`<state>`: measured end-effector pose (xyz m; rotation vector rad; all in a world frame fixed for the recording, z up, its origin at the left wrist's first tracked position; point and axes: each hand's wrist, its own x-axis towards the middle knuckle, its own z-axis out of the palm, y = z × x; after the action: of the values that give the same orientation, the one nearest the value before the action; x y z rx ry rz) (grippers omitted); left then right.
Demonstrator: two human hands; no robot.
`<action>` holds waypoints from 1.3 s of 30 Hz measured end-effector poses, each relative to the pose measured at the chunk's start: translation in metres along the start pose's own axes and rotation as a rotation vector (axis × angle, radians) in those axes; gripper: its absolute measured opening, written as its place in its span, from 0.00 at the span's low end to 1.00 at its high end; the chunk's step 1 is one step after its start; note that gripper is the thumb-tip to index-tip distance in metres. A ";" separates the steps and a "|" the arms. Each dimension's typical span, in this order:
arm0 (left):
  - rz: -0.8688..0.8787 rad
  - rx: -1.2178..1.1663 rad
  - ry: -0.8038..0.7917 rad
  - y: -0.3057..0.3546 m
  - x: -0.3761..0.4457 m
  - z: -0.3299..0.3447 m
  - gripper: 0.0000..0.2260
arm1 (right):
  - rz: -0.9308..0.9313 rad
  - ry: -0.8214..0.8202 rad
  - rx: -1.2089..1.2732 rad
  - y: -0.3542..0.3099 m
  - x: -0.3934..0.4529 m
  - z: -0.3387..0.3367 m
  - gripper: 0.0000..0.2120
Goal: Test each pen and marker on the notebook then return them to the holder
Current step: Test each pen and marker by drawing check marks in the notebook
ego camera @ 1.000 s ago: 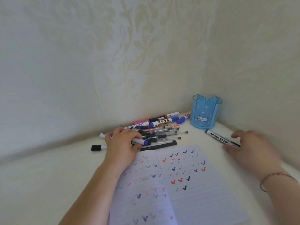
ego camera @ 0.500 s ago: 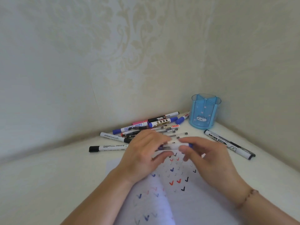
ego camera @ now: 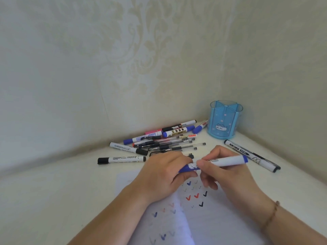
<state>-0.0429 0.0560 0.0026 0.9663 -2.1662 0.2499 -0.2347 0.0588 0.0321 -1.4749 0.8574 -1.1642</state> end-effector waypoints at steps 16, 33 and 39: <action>-0.167 -0.289 0.155 0.001 -0.002 -0.007 0.09 | -0.022 0.039 0.337 0.003 0.006 -0.008 0.24; 0.009 -0.036 -0.059 0.016 0.004 -0.005 0.15 | -0.187 -0.051 -0.154 0.005 -0.004 -0.006 0.10; -0.015 -0.091 -0.168 0.012 0.001 -0.007 0.13 | -0.201 -0.153 -0.210 0.005 -0.007 -0.008 0.09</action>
<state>-0.0479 0.0672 0.0095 0.9817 -2.2998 0.0636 -0.2436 0.0616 0.0262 -1.8321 0.7559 -1.1147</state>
